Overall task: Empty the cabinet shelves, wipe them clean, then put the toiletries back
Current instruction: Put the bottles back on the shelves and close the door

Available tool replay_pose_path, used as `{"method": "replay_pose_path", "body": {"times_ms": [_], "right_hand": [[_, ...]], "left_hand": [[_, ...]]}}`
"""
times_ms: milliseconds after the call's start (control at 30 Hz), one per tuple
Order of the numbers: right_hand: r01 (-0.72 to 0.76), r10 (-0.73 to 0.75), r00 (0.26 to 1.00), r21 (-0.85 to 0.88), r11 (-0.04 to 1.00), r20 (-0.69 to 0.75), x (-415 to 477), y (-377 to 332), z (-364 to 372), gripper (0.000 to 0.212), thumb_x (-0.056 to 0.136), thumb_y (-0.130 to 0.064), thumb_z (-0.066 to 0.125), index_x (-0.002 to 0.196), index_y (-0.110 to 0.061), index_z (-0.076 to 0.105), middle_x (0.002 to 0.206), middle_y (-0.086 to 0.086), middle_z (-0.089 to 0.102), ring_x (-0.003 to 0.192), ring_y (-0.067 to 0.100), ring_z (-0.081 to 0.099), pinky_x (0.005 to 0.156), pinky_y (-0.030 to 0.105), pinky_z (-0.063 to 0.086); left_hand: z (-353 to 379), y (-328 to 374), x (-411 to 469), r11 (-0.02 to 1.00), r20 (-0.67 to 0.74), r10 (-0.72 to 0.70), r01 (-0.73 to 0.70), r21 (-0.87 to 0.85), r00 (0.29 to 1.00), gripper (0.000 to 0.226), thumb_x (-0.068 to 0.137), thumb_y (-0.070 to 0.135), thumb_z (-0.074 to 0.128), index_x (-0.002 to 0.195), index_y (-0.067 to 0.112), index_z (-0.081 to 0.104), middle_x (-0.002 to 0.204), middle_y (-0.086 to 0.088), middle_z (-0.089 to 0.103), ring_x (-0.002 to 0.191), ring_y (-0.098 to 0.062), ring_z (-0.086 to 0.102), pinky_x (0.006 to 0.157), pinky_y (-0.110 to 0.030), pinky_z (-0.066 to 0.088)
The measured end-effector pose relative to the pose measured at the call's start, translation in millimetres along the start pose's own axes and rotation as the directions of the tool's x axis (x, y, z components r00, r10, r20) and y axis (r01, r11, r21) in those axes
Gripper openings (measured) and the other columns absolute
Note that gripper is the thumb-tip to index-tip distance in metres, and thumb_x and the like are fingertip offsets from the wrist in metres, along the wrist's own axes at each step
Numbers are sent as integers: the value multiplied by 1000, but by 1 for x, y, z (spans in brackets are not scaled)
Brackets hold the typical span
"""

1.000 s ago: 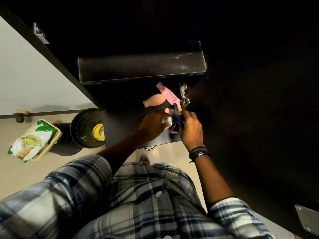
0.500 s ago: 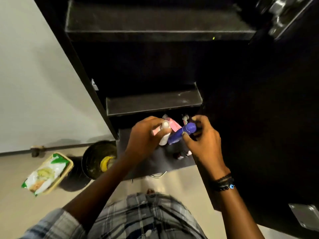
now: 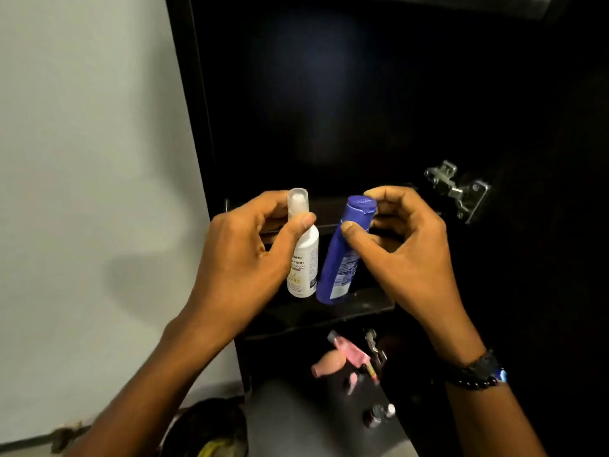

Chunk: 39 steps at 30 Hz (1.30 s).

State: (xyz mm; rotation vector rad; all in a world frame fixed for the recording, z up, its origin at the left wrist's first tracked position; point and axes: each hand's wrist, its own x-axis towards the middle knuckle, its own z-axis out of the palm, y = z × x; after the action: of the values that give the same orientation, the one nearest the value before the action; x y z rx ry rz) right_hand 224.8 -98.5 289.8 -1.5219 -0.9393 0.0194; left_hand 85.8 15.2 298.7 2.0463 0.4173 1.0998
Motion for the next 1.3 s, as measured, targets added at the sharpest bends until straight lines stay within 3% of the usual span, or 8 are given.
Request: {"method": "replay_pose_path", "body": {"times_ms": [133,300,400,600,667,800,1067,1300], "right_hand": [[114,-113,991,20,993,-67,26,-41,-4,32,76,-17,77,104,-21,62,92,-4,69,81,11,67,68,20,56],[247,-241,964,45,968,-112,58,-86,-8,31,78,-17,76,106,-21,63,91,-6,69,82,11,68,69,19,57],[329,-321,940,55,943,-117,76,-113,-11,30,79,-20,74,106,-25,62,92,-8,70,84,8,69,70,16,55],[485,-473,865,36,874,-170,122,-166,-17,31,82,-21,72,111,-19,62,94,-8,70,85,6,69,74,18,56],[515,-498,845,49,855,-196,141,-181,-18,29,83,-21,72,111,-19,62,94,-7,70,84,5,69,74,19,57],[540,-513,822,52,840,-248,179,-192,-12,31,83,-22,72,112,-16,63,98,-6,70,87,6,68,76,20,56],[457,-409,868,132,880,-281,232,-174,7,37,86,-29,69,118,-14,58,101,3,67,92,16,67,78,30,58],[505,-466,833,65,861,-299,244,-170,30,38,85,-30,70,116,-24,49,107,-3,60,95,5,59,79,20,52]], "left_hand": [[-24,35,28,994,-25,107,-107,8,994,29,86,35,59,111,21,65,101,16,68,93,2,65,75,-19,56],[-44,78,64,961,-97,261,-249,116,961,33,85,39,56,114,23,61,103,18,63,93,3,63,80,-8,50],[-55,102,86,933,-116,332,-308,188,936,32,85,41,54,111,24,61,97,19,61,89,7,60,74,-3,48],[-79,158,136,869,-171,464,-409,278,869,28,87,40,60,105,19,65,93,9,68,81,-3,66,72,-21,57],[-86,173,155,862,-216,482,-414,294,849,28,86,40,63,101,16,66,88,5,69,77,-6,66,71,-27,58],[-93,183,194,841,-279,497,-377,388,822,29,83,44,65,94,17,67,83,5,69,73,-5,64,67,-21,54],[-86,168,231,801,-279,425,-215,559,861,33,83,46,63,92,14,57,92,-7,66,88,-31,61,78,-44,51],[-79,169,230,728,-254,431,-167,665,866,26,93,32,54,102,8,50,107,-15,62,99,-38,57,72,-37,41]]}}
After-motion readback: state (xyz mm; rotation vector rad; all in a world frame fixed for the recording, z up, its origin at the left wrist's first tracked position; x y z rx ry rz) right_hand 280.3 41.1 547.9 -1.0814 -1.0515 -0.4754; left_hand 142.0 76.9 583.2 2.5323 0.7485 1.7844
